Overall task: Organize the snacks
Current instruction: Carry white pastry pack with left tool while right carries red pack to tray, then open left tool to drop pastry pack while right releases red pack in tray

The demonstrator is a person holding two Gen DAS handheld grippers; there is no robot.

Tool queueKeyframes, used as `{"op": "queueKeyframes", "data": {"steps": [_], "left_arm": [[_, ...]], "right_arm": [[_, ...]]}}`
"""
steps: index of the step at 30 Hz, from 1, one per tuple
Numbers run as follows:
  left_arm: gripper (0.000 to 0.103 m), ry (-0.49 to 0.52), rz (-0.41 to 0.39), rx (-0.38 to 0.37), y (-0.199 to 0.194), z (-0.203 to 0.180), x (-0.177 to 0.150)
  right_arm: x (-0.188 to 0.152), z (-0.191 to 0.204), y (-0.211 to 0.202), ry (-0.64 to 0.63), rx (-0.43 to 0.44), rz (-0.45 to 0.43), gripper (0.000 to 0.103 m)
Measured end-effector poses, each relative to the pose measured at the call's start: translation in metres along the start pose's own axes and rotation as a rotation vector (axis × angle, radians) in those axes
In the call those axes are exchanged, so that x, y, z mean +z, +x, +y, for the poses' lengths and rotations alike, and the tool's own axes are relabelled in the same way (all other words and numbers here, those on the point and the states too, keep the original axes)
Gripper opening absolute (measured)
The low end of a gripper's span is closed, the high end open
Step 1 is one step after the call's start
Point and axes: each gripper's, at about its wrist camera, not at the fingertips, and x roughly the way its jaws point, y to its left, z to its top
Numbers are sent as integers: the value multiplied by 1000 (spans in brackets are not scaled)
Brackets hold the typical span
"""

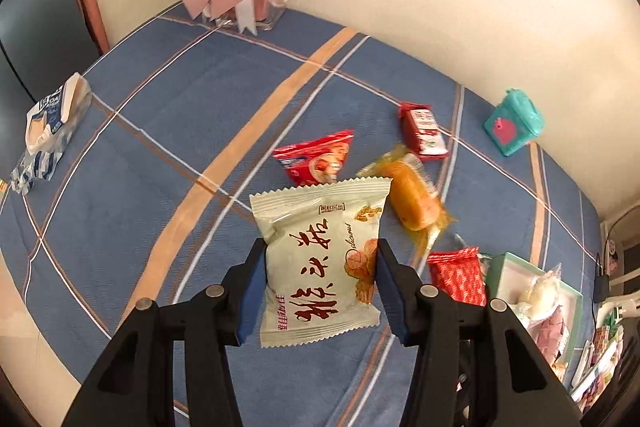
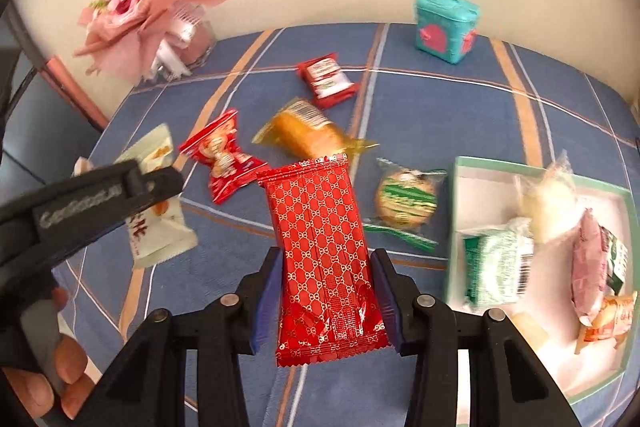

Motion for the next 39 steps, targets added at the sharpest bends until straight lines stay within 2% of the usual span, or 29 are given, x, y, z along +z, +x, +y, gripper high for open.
{"op": "queueKeyframes", "data": {"steps": [5, 15, 22, 33, 39], "left_arm": [[53, 57, 1, -36, -3, -33, -10], [53, 212, 24, -112, -7, -116, -40], [53, 320, 68, -178, -4, -171, -68], [54, 482, 105, -200, 3, -232, -104], [54, 500, 133, -205, 17, -243, -112]], "right_arm": [[4, -41, -7, 92, -31, -12, 47], [0, -136, -47, 301, -95, -68, 47], [-8, -196, -71, 411, -171, -96, 47], [-21, -249, -90, 485, -220, -107, 47], [-26, -260, -83, 506, -217, -80, 47]]}}
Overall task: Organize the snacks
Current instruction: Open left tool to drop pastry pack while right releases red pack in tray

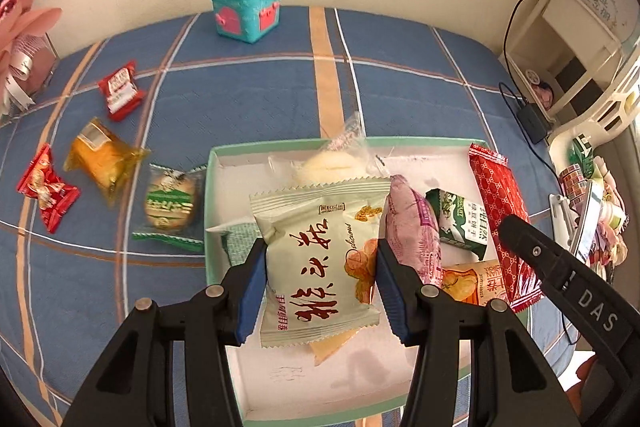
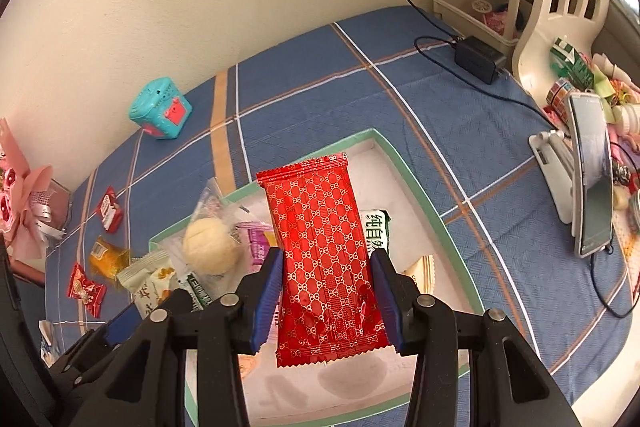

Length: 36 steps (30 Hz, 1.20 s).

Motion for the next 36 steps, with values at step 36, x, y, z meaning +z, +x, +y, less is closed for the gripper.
{"op": "queueKeyframes", "data": {"steps": [36], "left_arm": [[66, -134, -37, 27, -20, 52, 5]], "right_arm": [[-3, 25, -2, -59, -29, -4, 50]]}}
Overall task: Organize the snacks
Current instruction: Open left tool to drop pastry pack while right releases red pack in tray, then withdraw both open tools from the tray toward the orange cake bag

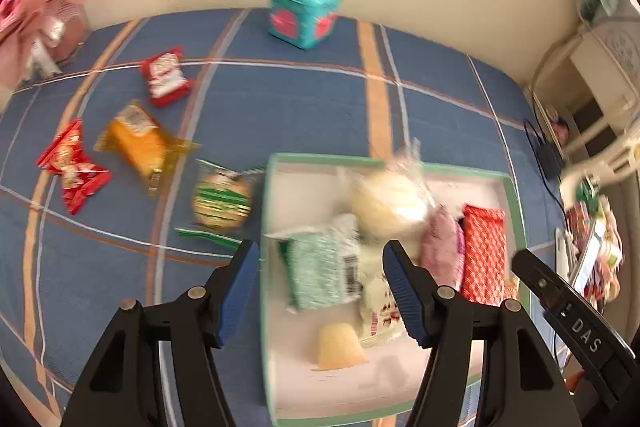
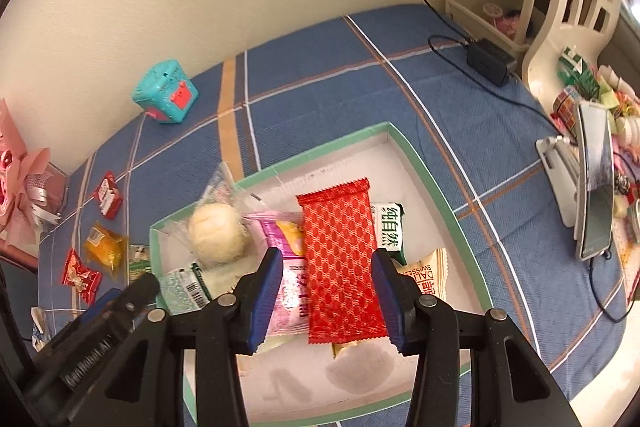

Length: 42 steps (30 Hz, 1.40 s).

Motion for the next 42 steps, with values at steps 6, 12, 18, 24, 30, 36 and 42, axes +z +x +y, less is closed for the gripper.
{"op": "queueKeyframes", "data": {"steps": [6, 12, 18, 24, 30, 36, 42], "left_arm": [[66, -62, -52, 50, -17, 31, 4], [71, -113, -75, 85, -26, 59, 6], [71, -146, -86, 93, -33, 78, 8], [71, -176, -87, 95, -36, 93, 8], [72, -184, -79, 92, -34, 97, 8], [82, -173, -73, 103, -29, 95, 6], [94, -168, -82, 139, -27, 97, 4]], "right_arm": [[-4, 20, -5, -40, 3, -20, 50], [-12, 49, 0, -90, 29, -1, 50], [-21, 81, 5, -149, 50, 9, 50], [-30, 102, 8, -191, 59, 21, 50], [-32, 106, 10, -199, 47, 24, 50], [-30, 99, 15, -173, 48, 21, 76], [-30, 96, 16, -165, 42, 8, 93]]}}
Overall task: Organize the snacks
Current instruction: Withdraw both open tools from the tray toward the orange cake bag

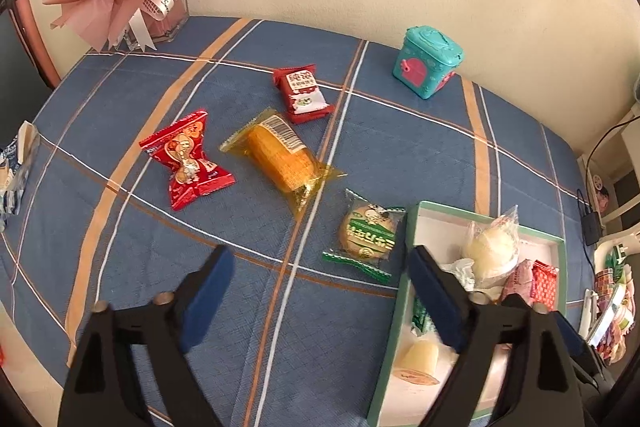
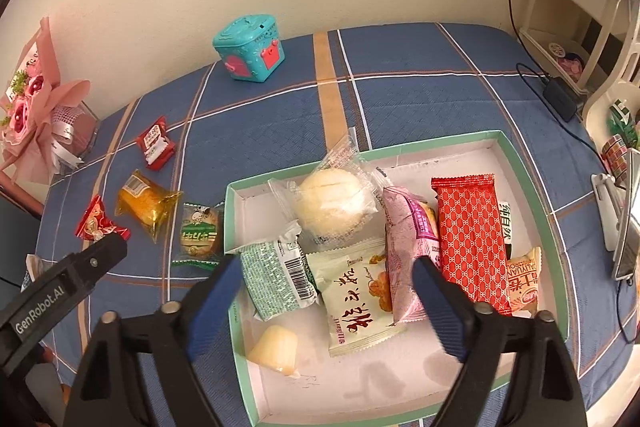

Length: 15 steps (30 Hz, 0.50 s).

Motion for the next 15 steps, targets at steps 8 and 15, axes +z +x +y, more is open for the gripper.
{"op": "queueKeyframes", "data": {"steps": [8, 15], "left_arm": [[97, 10, -34, 25, -2, 1, 1], [98, 39, -73, 34, -5, -4, 1]], "right_arm": [[0, 0, -1, 5, 7, -16, 103], [-1, 4, -1, 3, -4, -57, 103]]}}
